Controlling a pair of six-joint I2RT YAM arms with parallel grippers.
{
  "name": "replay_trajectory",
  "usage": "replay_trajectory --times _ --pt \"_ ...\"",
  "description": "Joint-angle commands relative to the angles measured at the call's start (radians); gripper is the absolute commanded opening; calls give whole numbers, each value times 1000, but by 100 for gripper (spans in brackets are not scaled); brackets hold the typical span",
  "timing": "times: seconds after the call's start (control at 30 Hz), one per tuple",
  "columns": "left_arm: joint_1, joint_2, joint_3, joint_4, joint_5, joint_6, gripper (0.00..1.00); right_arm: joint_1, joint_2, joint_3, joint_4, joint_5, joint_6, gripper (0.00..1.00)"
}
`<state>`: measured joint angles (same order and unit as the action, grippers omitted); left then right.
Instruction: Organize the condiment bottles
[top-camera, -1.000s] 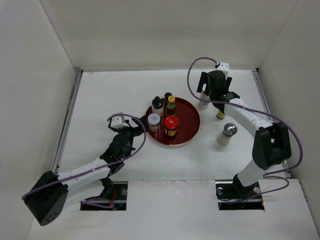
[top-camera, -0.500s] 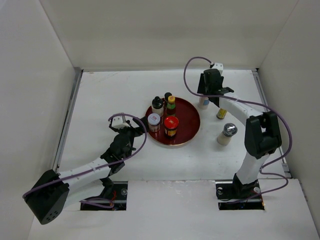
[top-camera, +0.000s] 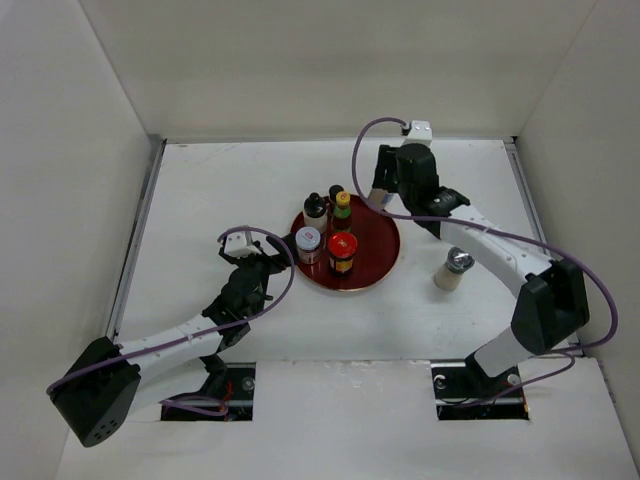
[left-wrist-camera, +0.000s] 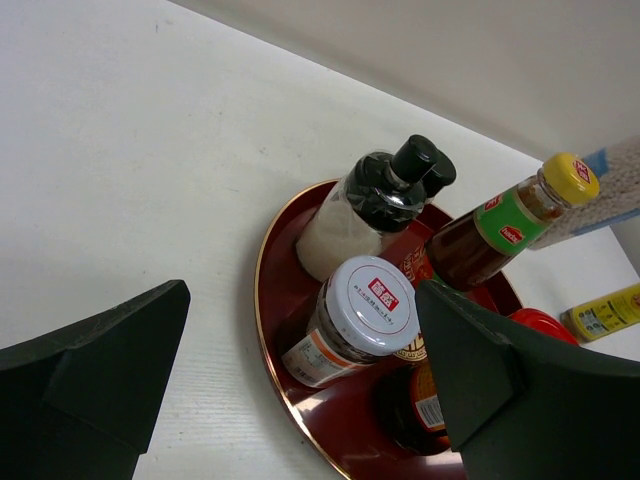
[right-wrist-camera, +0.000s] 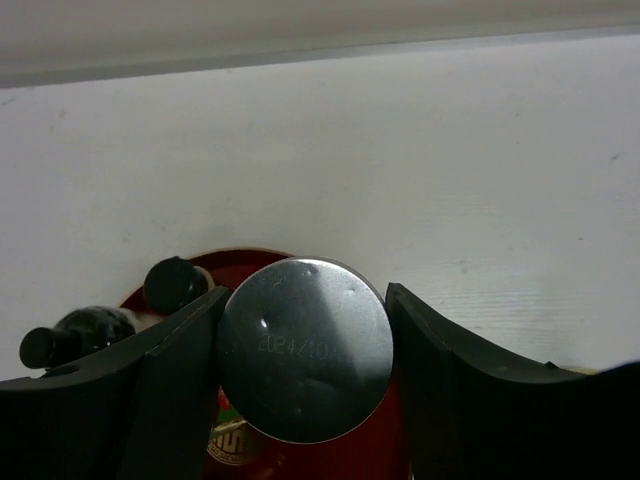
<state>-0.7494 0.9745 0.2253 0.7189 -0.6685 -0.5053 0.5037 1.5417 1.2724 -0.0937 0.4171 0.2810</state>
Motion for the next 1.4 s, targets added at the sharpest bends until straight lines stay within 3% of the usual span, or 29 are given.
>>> replay_trajectory --times 0.0,0.3,0.47,0.67,0.83,0.97,1.03,1.17,1.37 --pt "-3 1 8 50 7 -10 100 23 30 -16 117 -56 36 50" --pt "-1 -3 8 50 9 -10 100 69 136 -16 140 -34 58 53" --pt "-1 -5 8 48 10 -10 100 75 107 -28 132 -8 64 78" --pt "-1 -17 6 45 9 -10 100 51 -55 -102 88 32 87 89" --pt "2 -13 5 47 7 -10 100 14 -348 -315 48 130 110 99" --pt "5 -14 5 48 10 -12 100 -14 -618 -522 -49 314 144 100" --pt "0 -14 5 50 10 -12 100 -34 -676 -579 -132 376 171 100" --pt "-3 -13 6 48 10 -13 100 -9 -651 -619 -242 445 270 100" --pt "3 -20 3 47 10 -15 100 -1 -585 -657 -247 440 311 100"
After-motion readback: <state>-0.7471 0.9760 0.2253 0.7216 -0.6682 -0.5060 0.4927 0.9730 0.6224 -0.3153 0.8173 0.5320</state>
